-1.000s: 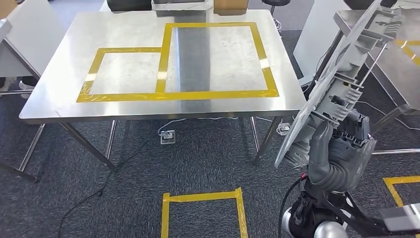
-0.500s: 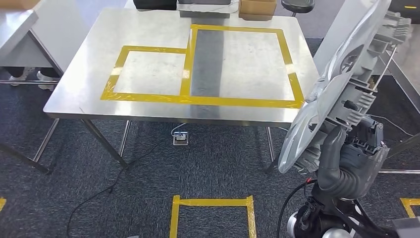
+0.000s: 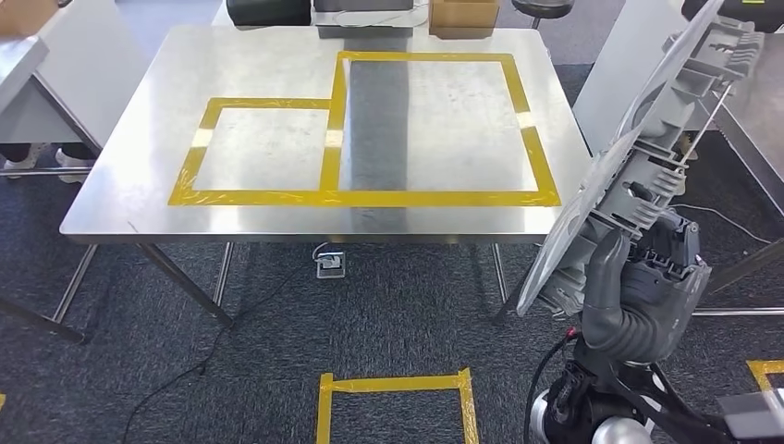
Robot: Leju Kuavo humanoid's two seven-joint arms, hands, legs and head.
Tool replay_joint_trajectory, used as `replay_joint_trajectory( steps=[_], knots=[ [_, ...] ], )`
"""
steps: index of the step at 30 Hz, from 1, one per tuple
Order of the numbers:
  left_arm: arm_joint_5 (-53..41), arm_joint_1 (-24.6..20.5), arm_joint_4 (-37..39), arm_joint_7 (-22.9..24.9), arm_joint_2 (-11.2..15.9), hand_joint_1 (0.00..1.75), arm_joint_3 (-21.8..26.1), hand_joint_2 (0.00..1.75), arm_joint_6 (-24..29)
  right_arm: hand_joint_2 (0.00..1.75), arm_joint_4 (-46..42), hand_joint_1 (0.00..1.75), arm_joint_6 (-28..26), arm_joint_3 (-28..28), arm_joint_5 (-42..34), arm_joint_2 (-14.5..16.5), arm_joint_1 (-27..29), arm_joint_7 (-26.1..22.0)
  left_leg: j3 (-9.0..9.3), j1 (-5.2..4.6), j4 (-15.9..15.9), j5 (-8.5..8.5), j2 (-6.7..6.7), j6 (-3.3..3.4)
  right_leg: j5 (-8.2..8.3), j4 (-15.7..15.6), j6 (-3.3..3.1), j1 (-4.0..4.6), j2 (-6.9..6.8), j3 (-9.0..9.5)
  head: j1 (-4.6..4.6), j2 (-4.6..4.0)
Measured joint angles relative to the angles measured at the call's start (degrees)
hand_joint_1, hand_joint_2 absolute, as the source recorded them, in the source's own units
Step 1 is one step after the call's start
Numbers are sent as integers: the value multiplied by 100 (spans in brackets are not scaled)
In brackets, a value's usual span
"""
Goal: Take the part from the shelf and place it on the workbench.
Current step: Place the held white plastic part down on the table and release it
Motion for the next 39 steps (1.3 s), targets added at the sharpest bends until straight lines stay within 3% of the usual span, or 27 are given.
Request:
replay_joint_trajectory(
  steps=[2,5,7,10,11,12,13,15,16,17,19,22,23,25,26,27,28,29,31,33,36,37,39],
  knots=[
    [-1,-3,0,1,11,0,1,175,-1,175,-1,175,0,0,3,0,-4,-2,179,-16,-366,74,28,62,-81,46,83,2,9,24,-48,0],
    [0,7,1,2,19,0,2,175,0,175,-2,175,0,1,7,4,-6,-4,216,-38,-412,-14,18,213,-135,42,167,-13,9,46,-28,0],
    [0,5,-1,2,19,0,2,175,0,175,-3,175,0,1,8,3,-8,-4,265,-25,-431,-42,10,291,-293,291,215,-24,7,-48,2,0],
    [0,2,0,2,20,0,2,175,0,175,-2,175,0,0,8,-1,-7,-4,350,-36,-437,-110,17,370,-723,1414,250,-23,7,-646,88,0],
    [0,4,1,2,20,0,2,175,0,175,-1,175,0,0,7,-1,-3,-4,381,-47,-436,-137,14,381,-754,1694,243,-22,8,-836,116,0],
    [0,5,1,2,20,0,2,175,0,175,0,175,0,1,5,-1,-1,-4,420,-59,-436,-167,7,386,-666,1778,224,-19,8,-943,143,0],
    [0,5,0,2,19,0,2,175,0,175,1,175,0,1,4,-1,2,-4,468,-72,-436,-198,-5,385,-455,1627,190,-12,10,-942,173,0],
    [0,3,-2,2,11,0,2,175,0,175,1,175,0,1,4,-2,2,-4,560,-87,-444,-265,-24,375,77,940,76,29,20,-743,211,0],
    [0,-2,-3,3,6,0,2,175,1,175,0,175,0,0,5,-1,1,-4,586,-92,-446,-290,-32,360,250,626,17,58,23,-639,209,0],
    [0,-7,-6,3,-3,0,2,175,1,175,-1,175,0,1,6,-1,-2,-5,588,-90,-450,-305,-34,338,314,414,-32,87,23,-567,216,0],
    [0,-15,-14,3,-15,0,2,175,-1,175,-3,175,0,-1,8,-1,-7,-4,578,-82,-476,-312,-29,274,271,253,-74,121,21,-517,231,0],
    [-1,-21,-18,2,-19,0,2,175,-3,175,-5,175,0,-1,9,4,-3,-4,554,-89,-372,-426,-21,186,274,46,-80,67,6,-375,226,0],
    [-2,-24,-17,1,-15,0,2,175,-3,175,-5,175,0,0,9,5,-4,-4,445,-87,-149,-540,-27,161,277,-6,-85,46,-4,-319,196,0],
    [-4,-19,-17,1,-8,0,2,175,-2,175,-4,175,0,0,9,5,-7,-4,39,-70,539,-804,-39,116,244,-23,-103,44,-12,-264,123,0],
    [-4,-11,-16,2,-5,0,2,175,-2,175,-2,175,0,0,8,4,-3,-4,-162,-62,829,-862,-40,96,219,-21,-105,44,-12,-242,95,0],
    [-4,-4,-16,3,-2,0,2,175,-2,175,-1,175,0,0,6,5,0,-4,-288,-57,954,-812,-40,83,191,-19,-101,43,-10,-212,73,0],
    [-3,1,-16,3,2,0,2,175,-2,175,0,175,0,0,4,5,3,-4,-304,-55,866,-641,-37,77,158,-14,-90,42,-6,-173,51,0],
    [-3,2,-16,4,6,0,2,175,-2,175,1,175,0,0,3,5,3,-4,-214,-53,577,-380,-32,77,117,-5,-74,39,-2,-124,26,0],
    [-3,2,-16,4,14,0,2,175,-2,175,0,175,0,0,3,4,-5,-4,73,-59,-96,4,-18,106,21,29,-18,43,7,-47,-26,0],
    [-3,1,-16,3,19,0,2,175,-2,175,-1,175,0,0,5,3,-12,-3,222,-77,-399,43,-10,173,-40,54,41,55,14,-28,-52,0],
    [-1,6,-17,15,22,0,2,175,-1,175,-2,175,0,1,4,6,-20,0,263,-82,-459,-10,-21,283,-109,78,116,42,14,-22,-30,0],
    [0,6,-17,19,22,0,2,175,0,175,-3,175,0,1,5,7,-24,0,289,-75,-473,-24,-21,320,-181,185,146,36,14,-60,-13,0],
    [0,3,-16,20,21,0,2,175,-1,175,-3,175,0,1,5,6,-30,1,351,-66,-488,-63,-8,383,-448,759,195,30,14,-325,42,0]
  ],
)
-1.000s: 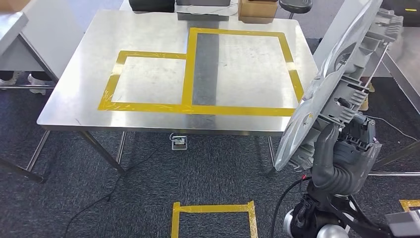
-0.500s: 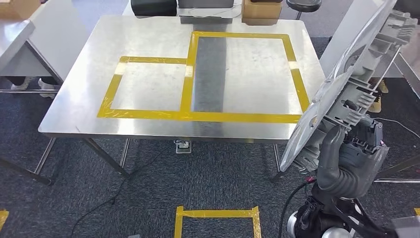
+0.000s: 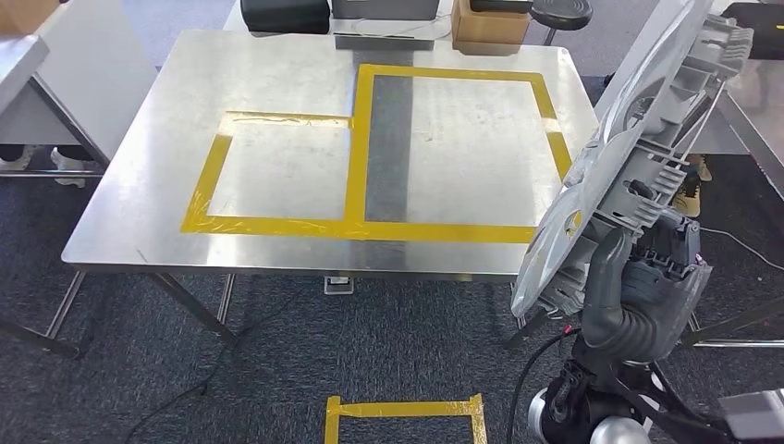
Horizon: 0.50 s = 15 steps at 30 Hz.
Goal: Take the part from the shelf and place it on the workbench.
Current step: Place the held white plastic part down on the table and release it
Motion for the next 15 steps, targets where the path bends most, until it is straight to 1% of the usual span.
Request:
replay_joint_trajectory(
  steps=[1,2,3,4,5,6,7,8,9,11,13,15],
  knots=[
    [0,0,0,-1,-1,0,0,175,-1,175,1,175,0,1,-1,-1,-2,0,26,-3,-1,-25,7,20,-149,408,15,-1,0,-223,27,0],
    [0,1,0,0,-1,0,0,175,-1,175,2,175,0,1,-4,-2,0,0,54,-6,0,-51,12,30,-244,766,22,0,0,-438,48,0],
    [0,2,0,0,1,0,0,175,-1,175,3,175,0,2,-6,-2,2,0,86,-9,0,-80,12,32,-232,963,19,1,0,-589,69,0],
    [0,3,0,0,1,0,0,175,0,175,4,175,0,2,-8,-3,4,0,126,-10,0,-111,7,28,-100,954,5,2,0,-647,92,0],
    [0,2,0,0,1,0,0,175,1,175,4,175,0,2,-9,-3,5,0,176,-13,0,-143,-1,21,135,729,-21,4,1,-601,118,0],
    [1,2,0,-3,-1,0,0,175,1,175,4,175,0,1,-9,-3,4,0,220,-14,-3,-177,-9,11,419,357,-61,10,5,-492,145,0],
    [4,-4,0,-9,-3,0,1,175,1,175,4,175,0,1,-11,-4,2,3,251,-35,6,-214,-18,4,639,-2,-86,14,10,-367,162,0],
    [12,-10,-1,-16,-5,0,1,175,2,175,2,175,0,0,-16,-4,-5,12,259,-51,17,-240,-22,1,731,-309,-71,14,16,-256,178,0],
    [24,-13,-1,-23,-7,0,1,175,3,175,2,175,0,-1,-27,-5,-9,32,252,-67,25,-256,-23,-3,761,-490,-50,12,24,-191,174,0],
    [51,-13,-2,-28,-6,0,1,175,7,175,2,175,0,0,-58,-7,-13,77,240,-79,23,-261,-20,-8,690,-584,-6,4,31,-149,158,0],
    [64,-8,-1,-31,-3,0,0,175,14,175,4,175,0,1,-91,-9,-18,94,254,-78,-3,-261,-19,-15,691,-577,-37,8,32,-150,138,0],
    [68,-8,-1,-34,1,0,0,175,19,175,4,175,0,2,-110,-8,-34,94,264,-78,-23,-263,-22,-20,677,-577,-48,8,31,-149,126,0]
  ],
)
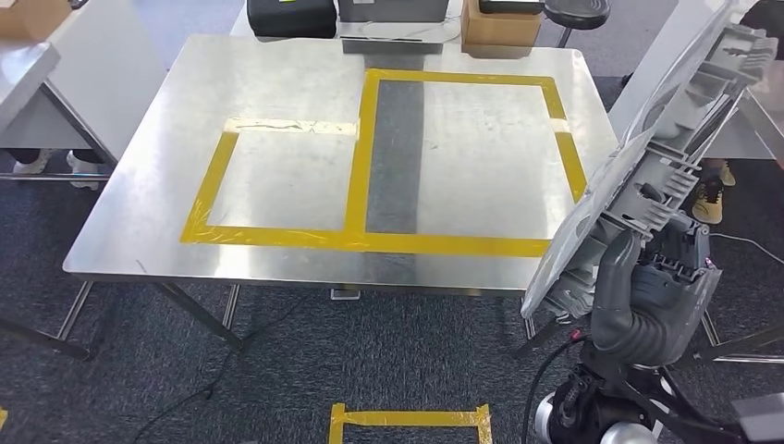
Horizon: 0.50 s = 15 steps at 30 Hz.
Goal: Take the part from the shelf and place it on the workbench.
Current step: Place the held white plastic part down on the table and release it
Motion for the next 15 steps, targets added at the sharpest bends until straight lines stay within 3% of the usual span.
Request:
replay_joint_trajectory(
  steps=[15],
  knots=[
    [-2,0,-1,-1,-3,0,0,175,-2,175,11,175,7,3,18,-16,-51,66,10,0,-23,4,-5,-38,-12,-3,-19,-7,-1,17,7,0]
  ],
)
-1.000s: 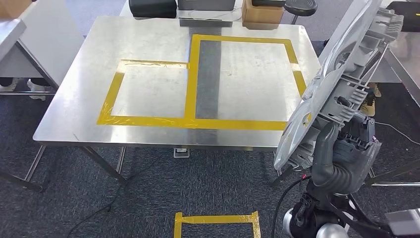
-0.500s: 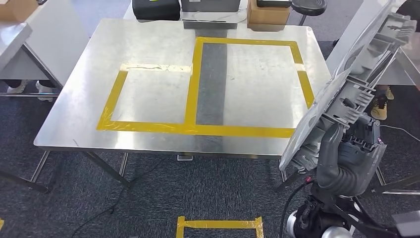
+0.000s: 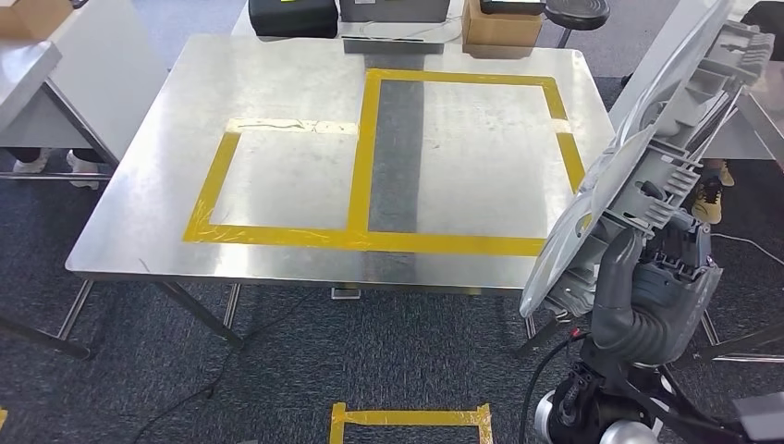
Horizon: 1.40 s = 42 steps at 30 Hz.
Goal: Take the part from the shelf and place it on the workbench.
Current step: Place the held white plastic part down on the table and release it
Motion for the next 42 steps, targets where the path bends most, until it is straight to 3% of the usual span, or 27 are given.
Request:
replay_joint_trajectory(
  steps=[6,14,22,27,31,42],
  knots=[
    [-60,-2,-1,-29,-5,0,0,175,-68,175,167,175,498,167,634,-210,-699,1334,3,-5,0,0,32,1,9,-7,-2,-2,4,6,7,0],
    [-246,-16,-1,-99,-33,0,-2,175,-234,175,879,175,1952,766,831,-383,-2309,2838,3,-2,-1,-1,107,2,20,-8,-6,0,43,7,-1,0],
    [-466,-25,-1,-37,-109,0,-12,175,-314,175,2218,175,2249,1373,1044,-357,-3475,3347,9,0,-1,-1,112,2,22,-6,-6,0,43,8,1,0],
    [-497,-25,-1,1,-123,0,-15,175,-328,175,2830,175,2285,1609,1048,-303,-3714,3420,6,0,-1,-1,111,2,22,-12,-6,0,43,8,7,0],
    [-638,-30,-1,105,-130,0,-28,175,-388,175,3341,175,2508,1792,1062,-240,-3981,3739,-1,0,-2,-2,115,2,22,-19,-5,0,45,8,12,0],
    [-1010,-53,-1,395,-204,0,-219,175,-548,175,6265,175,2984,2394,1532,421,-4824,4165,3,0,-2,-1,105,3,27,-20,-3,0,37,9,8,0]
  ],
)
